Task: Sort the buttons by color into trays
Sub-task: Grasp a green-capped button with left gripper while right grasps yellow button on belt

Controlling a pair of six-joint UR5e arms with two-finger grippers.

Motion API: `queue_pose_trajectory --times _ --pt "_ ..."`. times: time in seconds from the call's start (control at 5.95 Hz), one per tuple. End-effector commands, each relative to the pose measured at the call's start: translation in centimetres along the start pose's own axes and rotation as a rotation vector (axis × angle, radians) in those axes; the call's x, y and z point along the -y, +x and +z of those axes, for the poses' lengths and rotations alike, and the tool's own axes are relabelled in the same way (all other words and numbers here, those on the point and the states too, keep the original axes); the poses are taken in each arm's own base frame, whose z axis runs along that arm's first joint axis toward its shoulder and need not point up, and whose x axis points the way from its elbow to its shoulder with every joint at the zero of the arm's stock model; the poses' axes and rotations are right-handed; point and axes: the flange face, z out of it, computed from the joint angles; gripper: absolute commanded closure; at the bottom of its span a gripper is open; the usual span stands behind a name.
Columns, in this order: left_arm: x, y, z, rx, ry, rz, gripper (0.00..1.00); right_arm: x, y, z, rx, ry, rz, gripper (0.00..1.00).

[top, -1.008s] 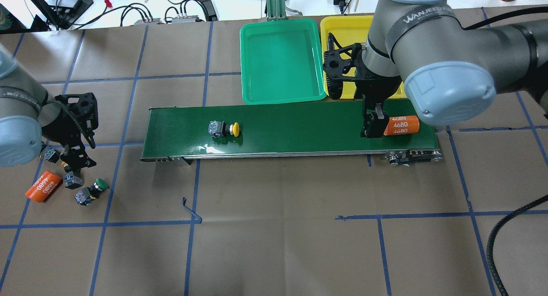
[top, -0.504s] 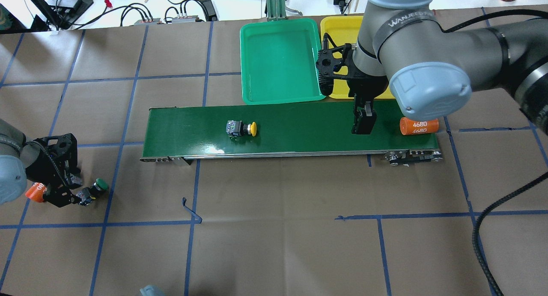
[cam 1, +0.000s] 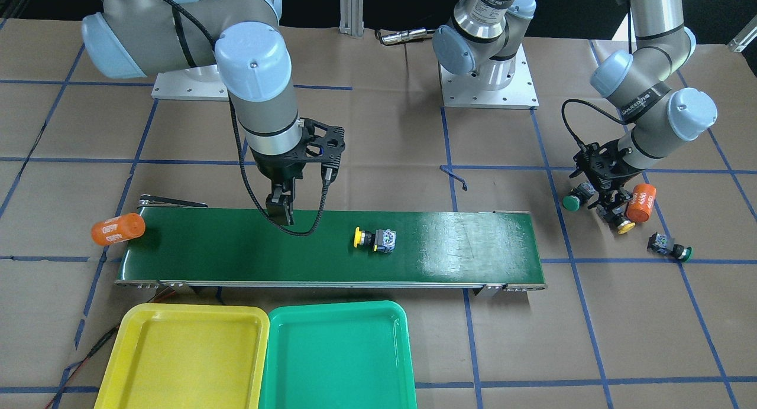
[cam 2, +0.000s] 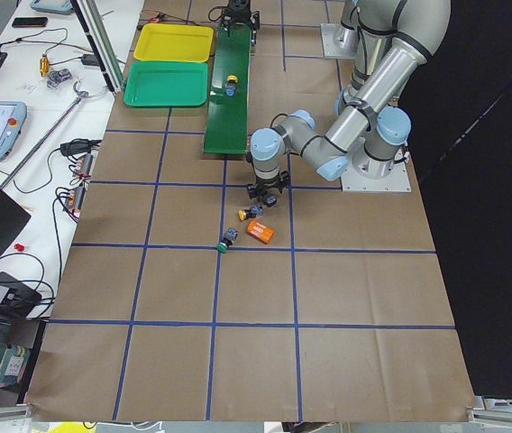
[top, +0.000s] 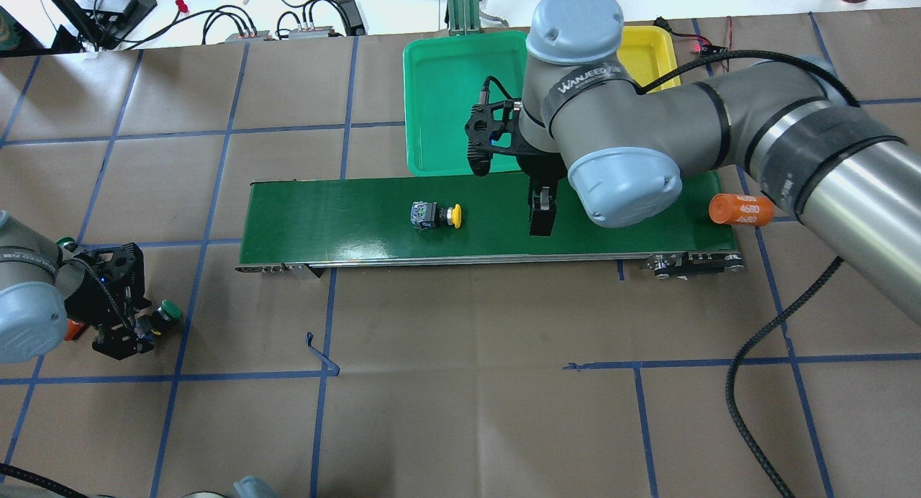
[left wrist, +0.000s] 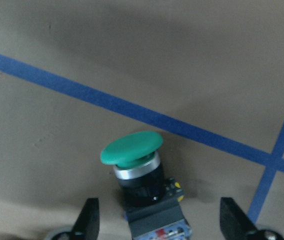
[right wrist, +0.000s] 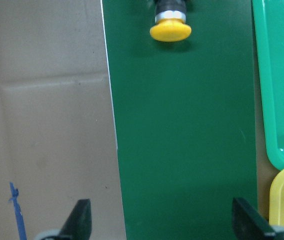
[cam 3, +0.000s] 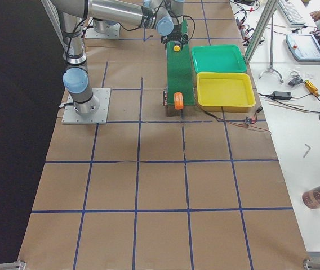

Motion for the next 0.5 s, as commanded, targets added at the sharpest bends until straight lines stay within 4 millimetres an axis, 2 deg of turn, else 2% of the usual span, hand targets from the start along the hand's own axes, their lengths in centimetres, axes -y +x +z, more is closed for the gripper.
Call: queue_pose_trajectory --times 0.0,0.17,0.34 --pt "0.0 -0.3 0.3 0.013 -0.004 0.006 0.76 4.3 -0.4 4.1 -0.026 0.019 0.024 0.00" --pt "-0.2 -0.6 -0.2 0.027 -0.009 0.008 0.94 4.4 -0.4 5.3 -0.010 0.010 0.006 0.00" --pt "0.1 -1.5 -1.6 0.058 -0.026 0.020 0.98 4.3 -0.3 6.1 0.001 0.001 -0.012 0.00"
